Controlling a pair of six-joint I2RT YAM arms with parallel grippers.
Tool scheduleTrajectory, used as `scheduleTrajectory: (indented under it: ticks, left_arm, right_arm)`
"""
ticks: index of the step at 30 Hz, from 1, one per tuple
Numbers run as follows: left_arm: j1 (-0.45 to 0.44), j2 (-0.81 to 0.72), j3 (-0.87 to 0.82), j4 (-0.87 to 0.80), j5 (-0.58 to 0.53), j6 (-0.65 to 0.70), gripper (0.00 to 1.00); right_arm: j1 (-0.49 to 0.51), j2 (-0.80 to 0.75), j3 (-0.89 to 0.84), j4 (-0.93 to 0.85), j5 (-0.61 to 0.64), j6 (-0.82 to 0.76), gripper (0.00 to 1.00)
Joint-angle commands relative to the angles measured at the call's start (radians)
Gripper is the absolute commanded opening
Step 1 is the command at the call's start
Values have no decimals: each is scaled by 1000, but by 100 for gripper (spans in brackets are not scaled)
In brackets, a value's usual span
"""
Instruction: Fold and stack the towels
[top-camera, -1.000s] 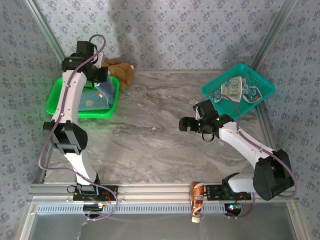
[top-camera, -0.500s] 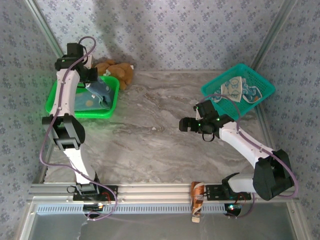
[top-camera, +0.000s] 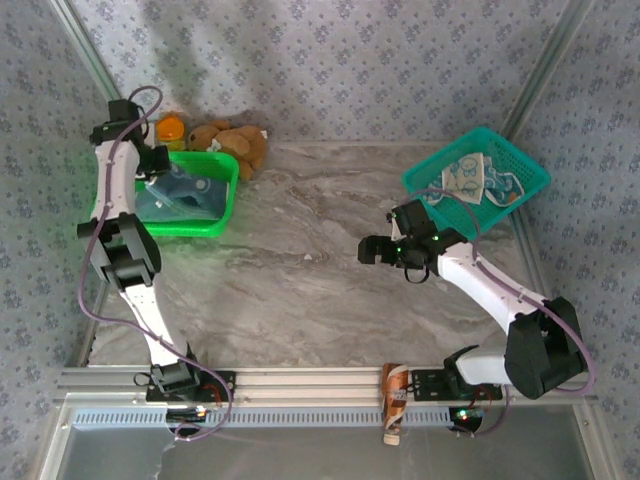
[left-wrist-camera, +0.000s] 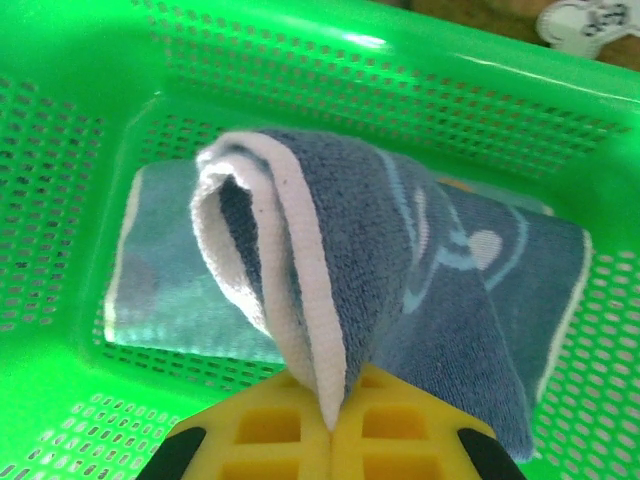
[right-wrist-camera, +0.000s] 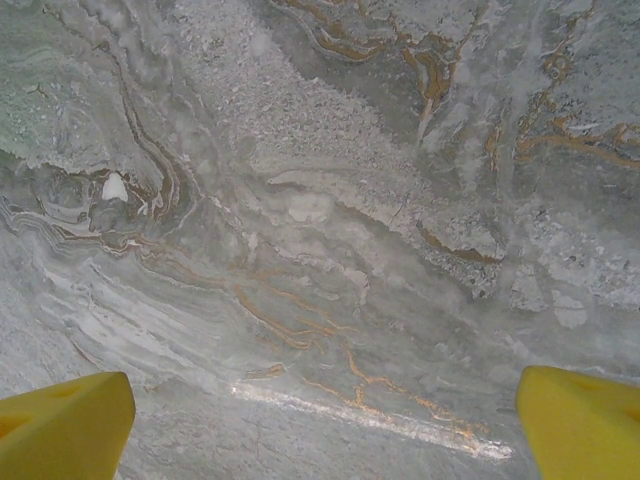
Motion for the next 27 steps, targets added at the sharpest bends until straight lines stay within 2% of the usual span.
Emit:
scheduleTrajectory:
  ticks: [1,3,4,7,8,11,16,21,27]
  left_arm:
    - [25,26,46,16,46,-20,11]
    - [37,45,64,12,41,-28,51]
    - [44,50,74,8,30,-38,63]
    - [58,50,97,7,12,-60,80]
    - [57,46,101,9,3,-63,92]
    - [58,31,123,4,9,-90,100]
    - [50,-37,92,8,63,-131,99]
    - [9,-133,-19,34,88,-163,100]
    - [-75,-308,-288,132,155,-229,99]
  right_arm:
    - [-7,12,33,-38,-16,6,100]
    - [-8,16,41,-41,-17,3,100]
    - [-9,16,43,-43,-19,3,100]
    - [-9,12,42,-42,-21,2,100]
    - [-10,12,41,-40,-21,2,100]
    - [-10,12,34,-35,-24,2,100]
    - [-18,9,25,-13,-23,8,100]
    - [-39,12,55,-11,-23,1,100]
    - [-107,11,118,-13,8,-5,100]
